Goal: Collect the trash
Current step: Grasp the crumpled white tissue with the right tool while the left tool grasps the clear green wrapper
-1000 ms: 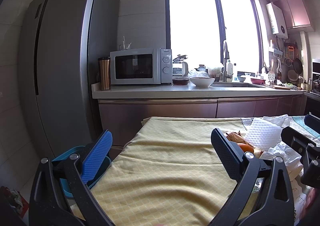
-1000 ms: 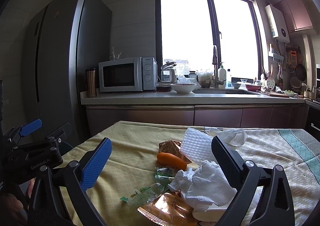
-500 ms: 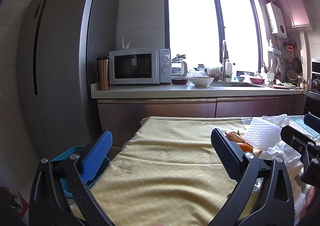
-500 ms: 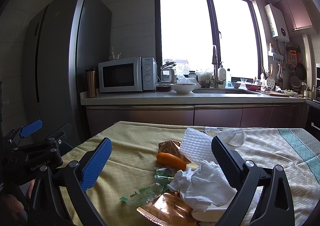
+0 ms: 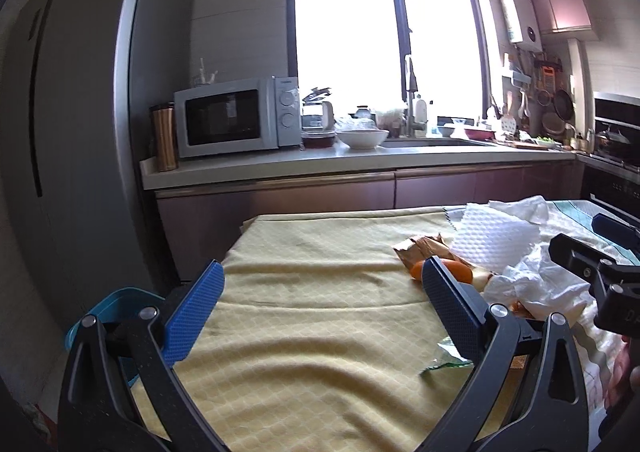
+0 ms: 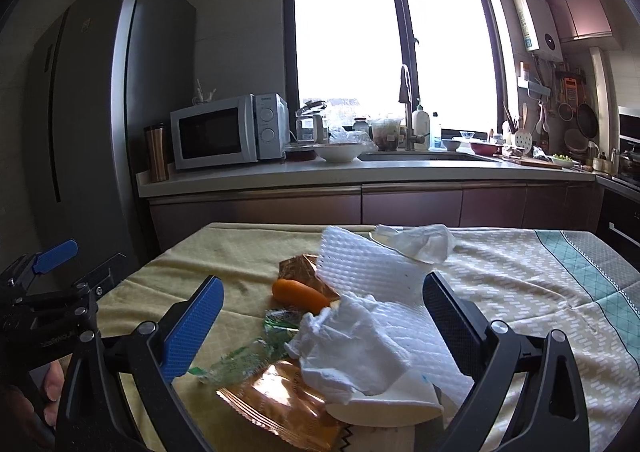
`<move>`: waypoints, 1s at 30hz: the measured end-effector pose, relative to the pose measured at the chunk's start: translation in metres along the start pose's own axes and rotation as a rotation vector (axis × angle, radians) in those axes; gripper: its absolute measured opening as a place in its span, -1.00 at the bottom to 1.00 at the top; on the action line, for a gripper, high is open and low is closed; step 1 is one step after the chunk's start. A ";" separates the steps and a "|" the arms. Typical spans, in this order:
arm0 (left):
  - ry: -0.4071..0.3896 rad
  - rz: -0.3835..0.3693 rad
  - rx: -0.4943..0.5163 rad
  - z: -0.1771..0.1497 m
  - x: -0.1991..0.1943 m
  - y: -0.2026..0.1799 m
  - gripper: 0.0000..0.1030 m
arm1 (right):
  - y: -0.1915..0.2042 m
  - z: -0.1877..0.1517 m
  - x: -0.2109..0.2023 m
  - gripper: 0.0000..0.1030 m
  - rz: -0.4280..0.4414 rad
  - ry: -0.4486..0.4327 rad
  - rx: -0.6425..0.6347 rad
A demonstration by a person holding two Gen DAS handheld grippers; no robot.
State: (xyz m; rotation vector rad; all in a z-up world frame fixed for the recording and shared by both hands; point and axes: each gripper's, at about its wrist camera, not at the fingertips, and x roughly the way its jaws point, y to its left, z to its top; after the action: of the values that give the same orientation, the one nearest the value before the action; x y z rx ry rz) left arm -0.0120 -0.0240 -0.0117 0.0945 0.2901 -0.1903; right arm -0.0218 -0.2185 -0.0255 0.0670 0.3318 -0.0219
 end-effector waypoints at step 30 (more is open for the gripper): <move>0.379 -0.457 0.047 -0.040 0.069 -0.061 -0.81 | -0.061 0.013 0.005 -0.97 0.269 0.063 0.207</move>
State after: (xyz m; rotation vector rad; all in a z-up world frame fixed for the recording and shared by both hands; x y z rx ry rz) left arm 0.0299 -0.0903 -0.0744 0.1102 0.6845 -0.6364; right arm -0.0148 -0.2801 -0.0191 0.3178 0.3800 0.2131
